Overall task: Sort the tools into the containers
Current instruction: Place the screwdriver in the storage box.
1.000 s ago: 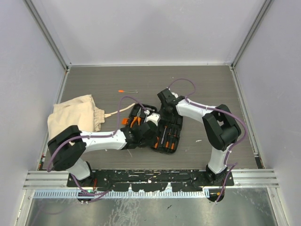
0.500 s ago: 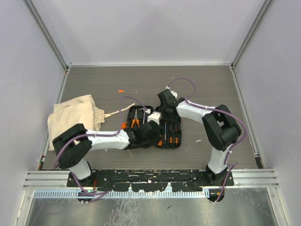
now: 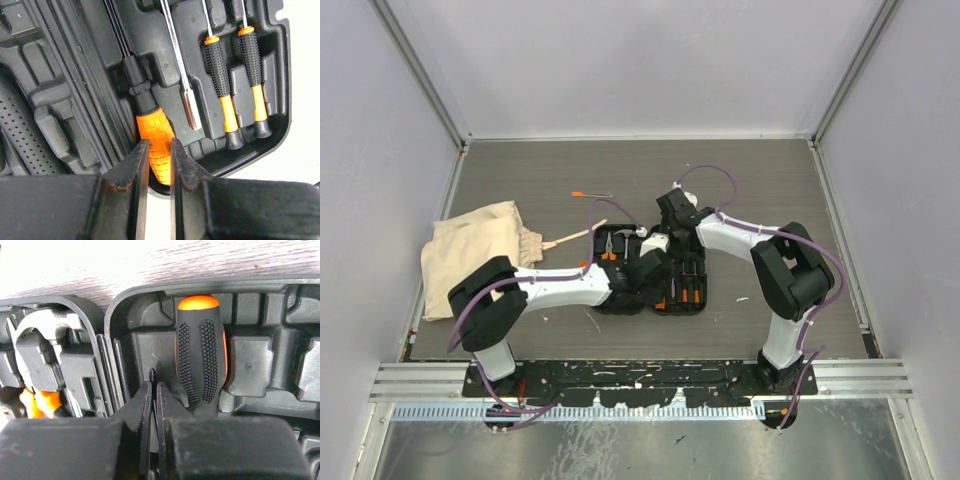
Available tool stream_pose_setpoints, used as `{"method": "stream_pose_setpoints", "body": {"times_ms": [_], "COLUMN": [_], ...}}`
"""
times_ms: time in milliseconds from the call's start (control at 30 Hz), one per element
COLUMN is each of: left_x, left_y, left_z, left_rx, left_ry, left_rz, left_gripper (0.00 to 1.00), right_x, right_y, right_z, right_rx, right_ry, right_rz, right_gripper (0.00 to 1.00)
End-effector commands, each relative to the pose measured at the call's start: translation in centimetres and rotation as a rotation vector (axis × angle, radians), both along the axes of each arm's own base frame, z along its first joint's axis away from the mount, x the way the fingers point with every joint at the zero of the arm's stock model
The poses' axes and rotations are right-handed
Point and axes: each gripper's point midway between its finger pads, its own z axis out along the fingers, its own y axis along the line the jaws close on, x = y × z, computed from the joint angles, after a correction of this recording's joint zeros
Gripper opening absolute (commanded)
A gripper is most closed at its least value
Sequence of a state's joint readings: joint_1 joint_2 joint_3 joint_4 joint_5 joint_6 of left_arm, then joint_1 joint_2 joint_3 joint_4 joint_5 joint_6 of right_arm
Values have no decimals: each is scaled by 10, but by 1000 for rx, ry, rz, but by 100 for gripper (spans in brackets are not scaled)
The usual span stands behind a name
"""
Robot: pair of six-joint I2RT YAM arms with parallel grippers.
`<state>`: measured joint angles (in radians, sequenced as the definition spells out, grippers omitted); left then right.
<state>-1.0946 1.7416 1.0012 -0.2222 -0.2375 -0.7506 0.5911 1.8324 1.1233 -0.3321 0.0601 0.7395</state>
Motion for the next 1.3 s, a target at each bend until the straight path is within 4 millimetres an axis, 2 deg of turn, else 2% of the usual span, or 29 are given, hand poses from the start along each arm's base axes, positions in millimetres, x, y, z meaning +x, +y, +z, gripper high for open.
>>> {"method": "stream_pose_setpoints", "body": {"times_ms": [0,167,333,467,633,767,967,1100,1267], "left_x": [-90,-90,-100,-107,-118,-128,-141,-139,-128], "left_y": [145,157,158,167,162,172,177,175,172], "left_z": [-82,-77,-93,-109,-132,-147,-165,-164,-143], "left_rx": [657,745,769,826,798,812,814,792,765], "left_ry": [388,403,465,515,575,618,672,648,582], "left_rz": [-43,-32,-24,-25,-36,-32,-31,-28,-20], "left_gripper": [0,0,0,0,0,0,0,0,0], "right_x": [-78,-77,-76,-76,-85,-97,-100,-97,-86], "right_y": [-45,-42,-44,-46,-55,-63,-67,-64,-62], "right_z": [-64,-65,-66,-69,-86,-101,-104,-97,-73], "right_rx": [-200,-161,-147,-146,-181,-191,-197,-184,-182], "right_ry": [316,312,312,315,344,363,361,340,294], "right_rz": [35,44,49,52,41,20,8,14,26], "right_gripper": [1,1,1,1,0,1,1,1,1]}}
